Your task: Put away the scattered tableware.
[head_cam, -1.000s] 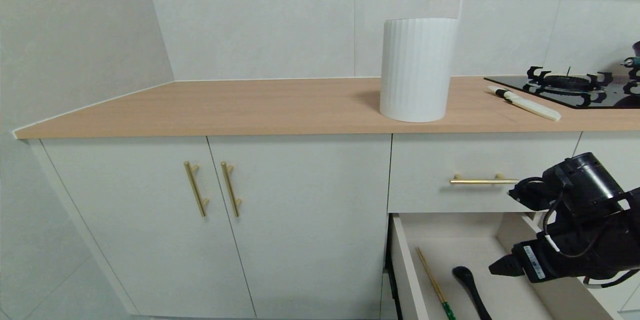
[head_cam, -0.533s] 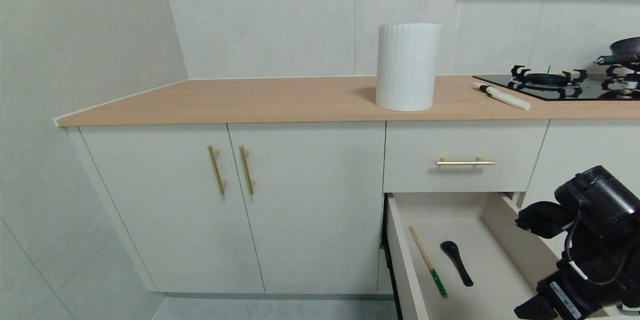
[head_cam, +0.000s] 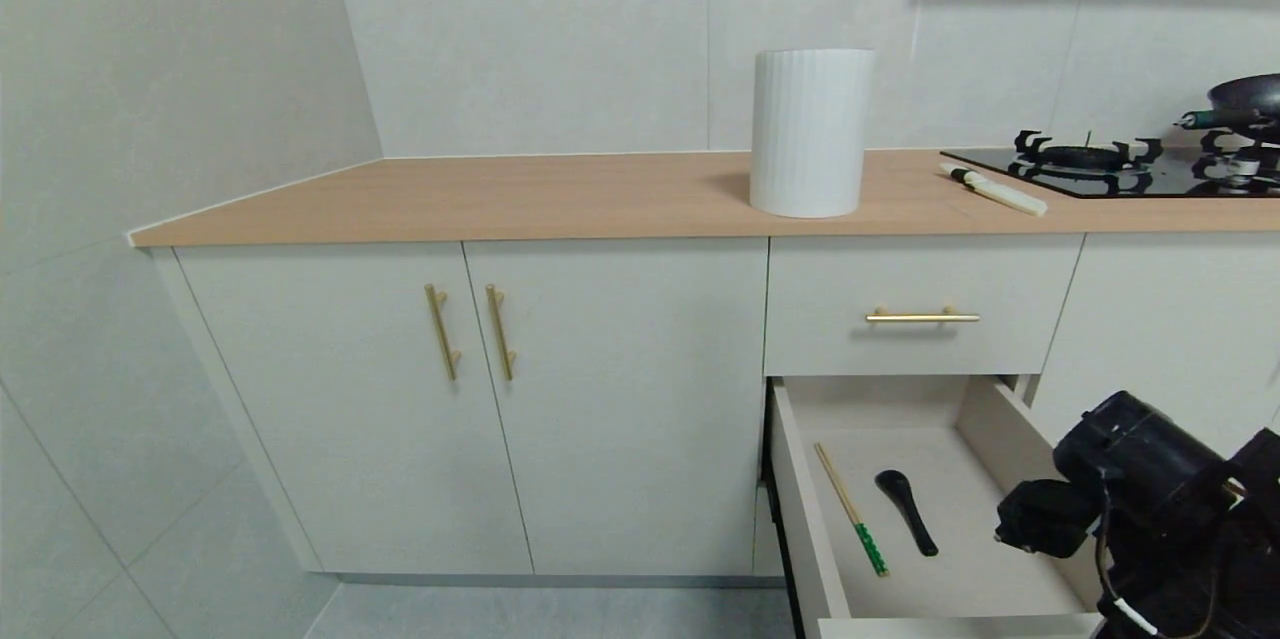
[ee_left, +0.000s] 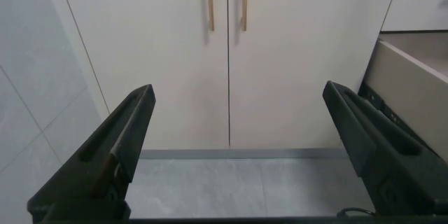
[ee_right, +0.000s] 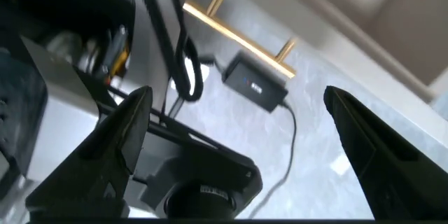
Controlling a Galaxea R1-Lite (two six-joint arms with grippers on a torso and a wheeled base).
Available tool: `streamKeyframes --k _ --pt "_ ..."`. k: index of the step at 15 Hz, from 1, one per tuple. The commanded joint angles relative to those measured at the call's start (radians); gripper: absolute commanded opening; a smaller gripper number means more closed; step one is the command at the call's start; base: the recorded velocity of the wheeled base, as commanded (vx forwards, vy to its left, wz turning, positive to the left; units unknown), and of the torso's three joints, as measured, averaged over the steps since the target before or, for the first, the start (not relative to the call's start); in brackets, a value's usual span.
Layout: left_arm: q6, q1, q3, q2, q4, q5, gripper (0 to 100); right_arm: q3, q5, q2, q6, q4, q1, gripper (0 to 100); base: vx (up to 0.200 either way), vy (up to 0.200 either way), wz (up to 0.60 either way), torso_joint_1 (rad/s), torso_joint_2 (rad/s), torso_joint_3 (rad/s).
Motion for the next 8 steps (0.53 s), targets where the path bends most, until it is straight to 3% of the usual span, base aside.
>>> streamKeyframes --k 1,8 --pt "0.000 0.000 0.000 0.000 -0.001 0.000 100 0.001 -0.002 0.120 0.003 0.001 0.026 100 0.000 0.000 0.00 0.000 0.00 0.000" --pt "0.000 0.000 0.000 0.000 -0.001 0.000 100 -0.014 -0.005 0.215 0.060 -0.047 0.023 100 0.000 0.000 0.00 0.000 0.00 0.000"
